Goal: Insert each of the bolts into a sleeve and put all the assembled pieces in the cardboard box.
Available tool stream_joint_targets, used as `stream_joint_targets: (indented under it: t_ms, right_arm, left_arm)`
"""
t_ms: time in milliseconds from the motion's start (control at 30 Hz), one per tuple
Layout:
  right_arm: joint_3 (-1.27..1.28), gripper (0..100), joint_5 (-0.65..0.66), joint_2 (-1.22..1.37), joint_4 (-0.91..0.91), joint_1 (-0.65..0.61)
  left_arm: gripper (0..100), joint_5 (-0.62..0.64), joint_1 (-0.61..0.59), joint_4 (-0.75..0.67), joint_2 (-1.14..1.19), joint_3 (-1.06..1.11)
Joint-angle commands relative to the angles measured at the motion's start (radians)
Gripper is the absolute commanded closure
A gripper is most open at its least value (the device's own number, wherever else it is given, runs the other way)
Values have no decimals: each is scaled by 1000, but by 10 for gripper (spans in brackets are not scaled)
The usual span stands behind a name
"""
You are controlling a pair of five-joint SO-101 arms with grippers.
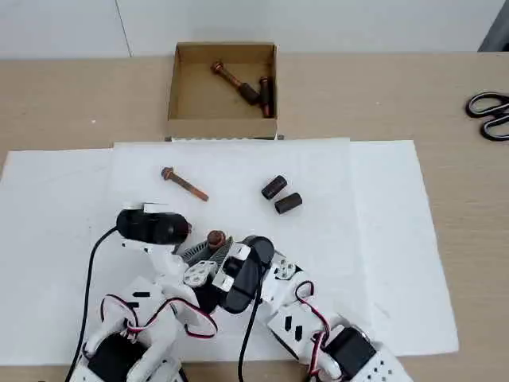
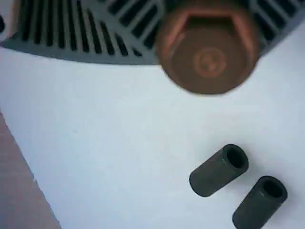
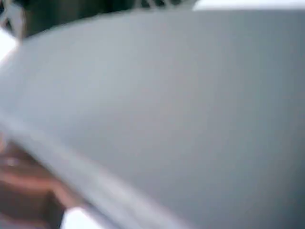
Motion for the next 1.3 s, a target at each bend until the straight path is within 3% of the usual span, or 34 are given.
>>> stream_joint_targets:
  t_ms: [0,67,200,267,633,733,900,1033,1167,1267]
  right_arm:
    - [-94,995,20,-10,-59,1]
    - [-92,995,20,-10,-51,1]
    - [-86,995,20,-10,-51,1]
    - [-86,995,20,-10,-51,2]
    - [-83,995,20,-8,-51,65]
    - [-84,995,17,-8,-51,101]
    - [-86,995,14,-8,-51,182]
    - [-91,995,-18,-8,-51,246]
    - [-94,995,-146,-2,-42,374]
    - [-115,995,-261,-1,22,473]
  left_arm:
    - [992,-12,9,-8,6,5]
    - [943,-14,-12,-11,6,4]
    - [742,-77,-26,-3,12,4]
    - [712,-92,-26,6,12,-1]
    - [727,-149,-143,25,14,-202]
    - [799,-149,-167,25,14,-275]
    - [1000,-150,-250,18,8,-335]
    - [995,-236,-358,20,8,-289]
    - [994,-402,-457,17,8,-117]
    - [994,-431,-523,-9,6,10]
